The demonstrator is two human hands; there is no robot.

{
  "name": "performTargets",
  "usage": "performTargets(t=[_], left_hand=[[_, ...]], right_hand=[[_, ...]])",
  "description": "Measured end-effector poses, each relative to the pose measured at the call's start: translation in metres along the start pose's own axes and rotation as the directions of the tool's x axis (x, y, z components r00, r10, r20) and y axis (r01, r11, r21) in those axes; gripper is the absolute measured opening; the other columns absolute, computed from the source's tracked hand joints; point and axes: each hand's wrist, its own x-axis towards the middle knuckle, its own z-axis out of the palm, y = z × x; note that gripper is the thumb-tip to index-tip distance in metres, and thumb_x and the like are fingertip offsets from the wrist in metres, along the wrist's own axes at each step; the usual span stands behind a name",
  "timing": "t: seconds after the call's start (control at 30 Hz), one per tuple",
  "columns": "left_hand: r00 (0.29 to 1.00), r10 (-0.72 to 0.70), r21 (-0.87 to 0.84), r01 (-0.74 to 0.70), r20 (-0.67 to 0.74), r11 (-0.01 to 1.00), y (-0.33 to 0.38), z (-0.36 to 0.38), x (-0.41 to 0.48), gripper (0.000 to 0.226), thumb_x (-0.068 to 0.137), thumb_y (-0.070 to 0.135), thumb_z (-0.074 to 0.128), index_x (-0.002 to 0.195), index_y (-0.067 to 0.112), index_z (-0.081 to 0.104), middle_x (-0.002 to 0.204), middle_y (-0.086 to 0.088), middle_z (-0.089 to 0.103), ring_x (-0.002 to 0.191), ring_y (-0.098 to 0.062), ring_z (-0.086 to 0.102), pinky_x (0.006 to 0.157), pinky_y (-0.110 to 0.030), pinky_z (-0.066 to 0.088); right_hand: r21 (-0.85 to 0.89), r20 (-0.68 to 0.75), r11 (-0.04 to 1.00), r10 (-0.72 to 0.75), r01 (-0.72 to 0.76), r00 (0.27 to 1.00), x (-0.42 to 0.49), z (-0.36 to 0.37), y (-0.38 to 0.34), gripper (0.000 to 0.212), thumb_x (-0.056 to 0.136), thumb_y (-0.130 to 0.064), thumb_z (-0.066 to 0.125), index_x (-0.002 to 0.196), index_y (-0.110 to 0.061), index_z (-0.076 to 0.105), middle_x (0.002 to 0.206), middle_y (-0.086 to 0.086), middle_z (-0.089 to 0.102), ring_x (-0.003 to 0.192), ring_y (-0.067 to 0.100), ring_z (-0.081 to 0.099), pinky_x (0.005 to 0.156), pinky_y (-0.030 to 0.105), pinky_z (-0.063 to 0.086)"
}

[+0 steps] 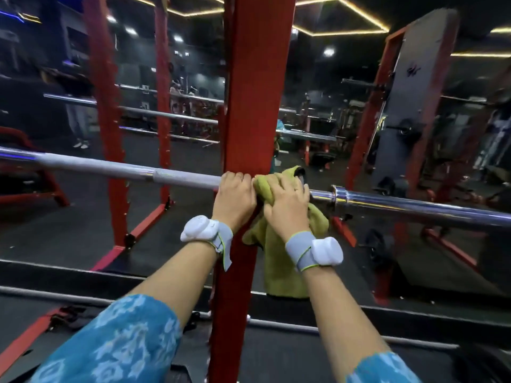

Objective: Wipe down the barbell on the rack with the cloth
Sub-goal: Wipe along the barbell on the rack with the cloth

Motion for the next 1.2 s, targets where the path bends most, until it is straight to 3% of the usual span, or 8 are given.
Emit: performTargets(t=[0.17, 0.27, 0.37, 0.63, 0.77, 0.9, 1.1, 1.2], left_hand=[[0.997, 0.033, 0.010, -0.032, -0.068, 0.999, 0.007, -0.009, -0.001, 0.025, 0.084, 0.013, 0.040, 0.064, 0.009, 0.055, 0.060, -0.013, 0.055, 0.057, -0.031, 0.051, 0.067, -0.039, 0.029], [0.993, 0.001, -0.037, -0.005, -0.117, 0.999, 0.006, -0.012, 0.000, 0.025, 0.082, 0.013, 0.041, 0.062, 0.008, 0.056, 0.057, -0.013, 0.055, 0.054, -0.030, 0.052, 0.067, -0.038, 0.029], [0.995, -0.037, -0.052, 0.032, -0.097, 0.998, 0.007, -0.006, 0.001, 0.029, 0.085, 0.016, 0.039, 0.063, 0.008, 0.056, 0.059, -0.015, 0.056, 0.055, -0.031, 0.053, 0.069, -0.038, 0.030], [0.996, -0.059, -0.083, 0.054, -0.065, 0.995, 0.005, 0.001, -0.001, 0.033, 0.088, 0.020, 0.036, 0.065, 0.008, 0.056, 0.062, -0.015, 0.057, 0.059, -0.032, 0.053, 0.070, -0.039, 0.034], [0.996, -0.052, -0.094, 0.044, -0.079, 0.995, 0.005, 0.002, 0.000, 0.033, 0.088, 0.018, 0.035, 0.064, 0.009, 0.054, 0.060, -0.014, 0.055, 0.057, -0.032, 0.051, 0.069, -0.038, 0.031], [0.995, -0.061, -0.076, 0.056, -0.076, 0.996, 0.005, 0.004, 0.000, 0.034, 0.089, 0.019, 0.034, 0.064, 0.010, 0.054, 0.060, -0.014, 0.055, 0.058, -0.032, 0.049, 0.069, -0.038, 0.030], [0.992, -0.047, -0.070, 0.039, -0.118, 0.997, 0.004, 0.002, -0.001, 0.031, 0.087, 0.018, 0.037, 0.062, 0.009, 0.053, 0.059, -0.015, 0.053, 0.057, -0.032, 0.050, 0.068, -0.038, 0.029], [0.991, -0.052, -0.078, 0.042, -0.123, 0.996, 0.004, 0.002, -0.001, 0.032, 0.088, 0.019, 0.037, 0.063, 0.009, 0.053, 0.060, -0.015, 0.054, 0.057, -0.031, 0.050, 0.069, -0.037, 0.029]], right_hand=[[0.007, -0.065, 0.997, 0.071, -0.071, 0.995, -0.015, -0.008, 0.029, 0.053, 0.070, -0.008, 0.059, 0.122, -0.013, 0.061, 0.130, 0.012, 0.054, 0.123, 0.042, 0.043, 0.108, 0.052, 0.021], [-0.038, -0.007, 0.983, 0.182, -0.182, 0.983, -0.005, -0.016, 0.036, 0.048, 0.076, -0.012, 0.053, 0.124, -0.014, 0.058, 0.127, 0.011, 0.053, 0.123, 0.037, 0.041, 0.105, 0.042, 0.022], [-0.069, 0.094, 0.961, 0.273, -0.267, 0.957, 0.016, -0.020, 0.021, 0.044, 0.083, -0.014, 0.053, 0.127, -0.020, 0.055, 0.131, 0.006, 0.049, 0.127, 0.033, 0.037, 0.109, 0.039, 0.020], [0.084, 0.059, 0.995, 0.056, -0.061, 0.997, -0.008, -0.013, 0.012, 0.058, 0.076, -0.006, 0.058, 0.133, -0.019, 0.052, 0.139, 0.004, 0.045, 0.132, 0.034, 0.031, 0.114, 0.039, 0.009], [0.084, 0.035, 0.979, 0.184, -0.187, 0.982, -0.004, -0.021, 0.035, 0.055, 0.069, -0.020, 0.045, 0.122, -0.014, 0.060, 0.128, 0.009, 0.055, 0.123, 0.035, 0.042, 0.110, 0.042, 0.022], [-0.078, 0.100, 0.949, 0.313, -0.306, 0.944, 0.014, -0.021, 0.019, 0.036, 0.080, -0.014, 0.054, 0.117, -0.015, 0.056, 0.127, 0.005, 0.051, 0.122, 0.037, 0.041, 0.108, 0.041, 0.024], [0.005, 0.128, 0.994, 0.110, -0.111, 0.986, 0.004, -0.008, -0.004, 0.052, 0.080, -0.012, 0.054, 0.131, -0.020, 0.048, 0.137, 0.000, 0.044, 0.130, 0.034, 0.031, 0.114, 0.043, 0.012], [0.044, 0.092, 0.995, 0.081, -0.086, 0.992, -0.003, -0.013, 0.012, 0.054, 0.080, -0.010, 0.056, 0.132, -0.018, 0.049, 0.137, 0.003, 0.046, 0.130, 0.033, 0.032, 0.114, 0.040, 0.010]])
